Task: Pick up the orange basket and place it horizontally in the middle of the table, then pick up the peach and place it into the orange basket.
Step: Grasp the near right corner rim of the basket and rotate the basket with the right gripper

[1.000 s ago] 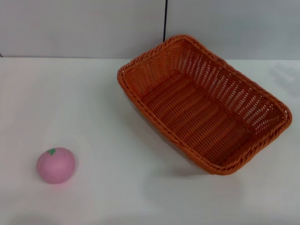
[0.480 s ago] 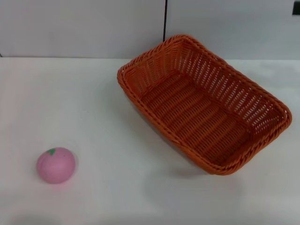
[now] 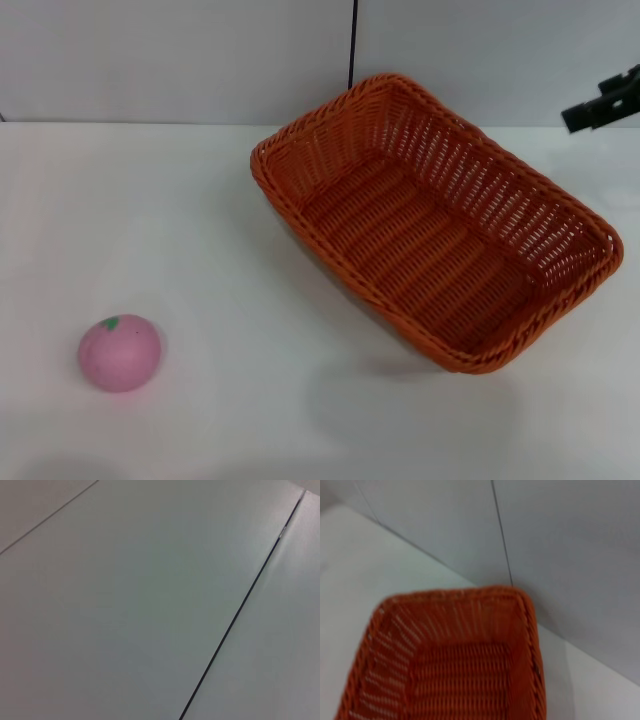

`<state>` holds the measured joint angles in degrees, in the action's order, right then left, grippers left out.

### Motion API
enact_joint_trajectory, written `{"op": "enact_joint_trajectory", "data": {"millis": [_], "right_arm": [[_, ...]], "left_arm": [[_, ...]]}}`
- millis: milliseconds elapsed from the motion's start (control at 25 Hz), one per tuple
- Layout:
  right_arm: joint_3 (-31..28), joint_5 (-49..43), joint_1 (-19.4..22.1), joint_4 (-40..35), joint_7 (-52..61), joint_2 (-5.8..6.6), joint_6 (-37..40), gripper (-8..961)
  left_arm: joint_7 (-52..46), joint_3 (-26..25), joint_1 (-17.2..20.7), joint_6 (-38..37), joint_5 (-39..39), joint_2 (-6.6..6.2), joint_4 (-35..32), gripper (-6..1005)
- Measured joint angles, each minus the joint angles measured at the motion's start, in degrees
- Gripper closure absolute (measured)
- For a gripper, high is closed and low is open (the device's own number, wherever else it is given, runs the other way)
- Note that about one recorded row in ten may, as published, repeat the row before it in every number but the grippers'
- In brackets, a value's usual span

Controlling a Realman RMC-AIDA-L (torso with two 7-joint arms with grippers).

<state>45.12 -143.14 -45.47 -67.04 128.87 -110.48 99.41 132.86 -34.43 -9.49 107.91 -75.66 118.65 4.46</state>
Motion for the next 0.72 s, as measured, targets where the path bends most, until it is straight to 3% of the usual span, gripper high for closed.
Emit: {"op": "enact_joint_trajectory", "data": {"millis": [40,200,240,280,440,720], "right_arm": [[0.0,0.0,0.0,0.0,0.0,0.00,0.0,152],[2.9,-5.7,-0.7,1.7,0.4,-2.63,-4.6,151],[2.9,-5.7,-0.7,1.7,0.4,-2.63,-4.6,151],[3.1,-7.7,-0.9,1.8,0.4,-3.70,-5.6,152],[4.6,-8.5,-1.1,3.4,0.4,-4.52,-6.5,152],[4.9,-8.6,-1.2,5.6,0.0,-4.60,-7.6,153]], "left_arm": [[0.0,0.0,0.0,0.0,0.0,0.00,0.0,348],[0.0,0.1,0.0,-0.2,0.0,0.00,0.1,347],[0.0,0.1,0.0,-0.2,0.0,0.00,0.1,347],[0.0,0.1,0.0,-0.2,0.0,0.00,0.1,347],[0.0,0.0,-0.2,-0.7,0.0,0.00,0.7,348],[0.0,0.0,-0.5,-1.2,0.0,0.00,0.7,349]]}}
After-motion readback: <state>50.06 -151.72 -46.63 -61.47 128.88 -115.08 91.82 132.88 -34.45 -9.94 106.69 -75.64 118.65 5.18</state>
